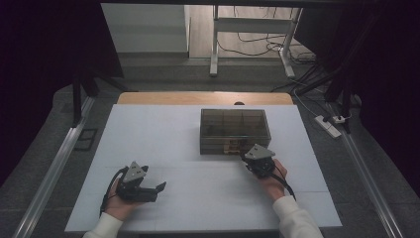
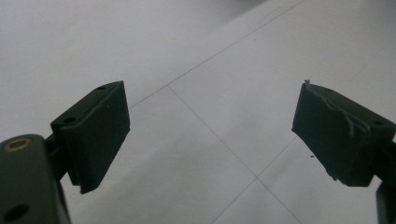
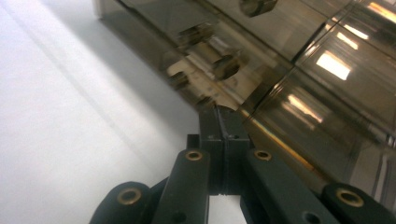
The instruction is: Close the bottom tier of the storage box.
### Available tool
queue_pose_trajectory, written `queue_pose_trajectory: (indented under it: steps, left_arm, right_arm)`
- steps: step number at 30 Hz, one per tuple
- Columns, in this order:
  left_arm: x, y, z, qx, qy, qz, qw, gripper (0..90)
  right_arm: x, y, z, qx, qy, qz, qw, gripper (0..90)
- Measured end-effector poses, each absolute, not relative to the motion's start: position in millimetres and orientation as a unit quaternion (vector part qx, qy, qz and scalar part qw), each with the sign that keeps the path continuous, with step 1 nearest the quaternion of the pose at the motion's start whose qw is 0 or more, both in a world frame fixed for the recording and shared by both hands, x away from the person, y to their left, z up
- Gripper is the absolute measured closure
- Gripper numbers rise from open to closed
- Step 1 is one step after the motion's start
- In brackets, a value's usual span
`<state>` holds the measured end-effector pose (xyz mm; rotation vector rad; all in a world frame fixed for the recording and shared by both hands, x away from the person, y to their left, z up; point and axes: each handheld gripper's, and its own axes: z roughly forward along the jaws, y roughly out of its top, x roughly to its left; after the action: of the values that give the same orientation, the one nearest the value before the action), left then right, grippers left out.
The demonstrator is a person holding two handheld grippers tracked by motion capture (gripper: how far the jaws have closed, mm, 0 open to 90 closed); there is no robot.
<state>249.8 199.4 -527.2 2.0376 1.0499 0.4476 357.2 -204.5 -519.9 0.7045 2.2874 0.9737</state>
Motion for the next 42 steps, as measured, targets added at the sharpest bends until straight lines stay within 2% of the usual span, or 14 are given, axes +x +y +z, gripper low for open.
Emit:
queue_pose_trajectory:
  steps: [9, 20, 22, 27, 31, 34, 42]
  left_arm:
    - [248, 196, -528, 0.806, 0.409, 0.177, 0.389, 11.6]
    - [246, 194, -528, 0.807, 0.408, 0.181, 0.386, 11.6]
    - [246, 193, -528, 0.808, 0.408, 0.181, 0.385, 11.6]
    - [245, 192, -528, 0.808, 0.409, 0.181, 0.384, 11.6]
    - [244, 192, -528, 0.809, 0.405, 0.182, 0.385, 11.6]
    - [245, 192, -528, 0.810, 0.404, 0.180, 0.385, 11.6]
    - [243, 193, -527, 0.806, 0.408, 0.179, 0.390, 11.5]
  right_arm:
    - [324, -235, -505, 0.239, 0.849, 0.391, 0.263, 89.4]
    - [299, -264, -509, 0.229, 0.853, 0.402, 0.240, 88.6]
    - [297, -271, -511, 0.230, 0.854, 0.401, 0.237, 83.1]
    - [293, -285, -515, 0.246, 0.848, 0.406, 0.234, 57.0]
    - [286, -292, -513, 0.250, 0.840, 0.419, 0.238, 42.4]
    - [283, -295, -512, 0.251, 0.837, 0.427, 0.232, 37.4]
    - [286, -294, -512, 0.250, 0.836, 0.431, 0.231, 34.1]
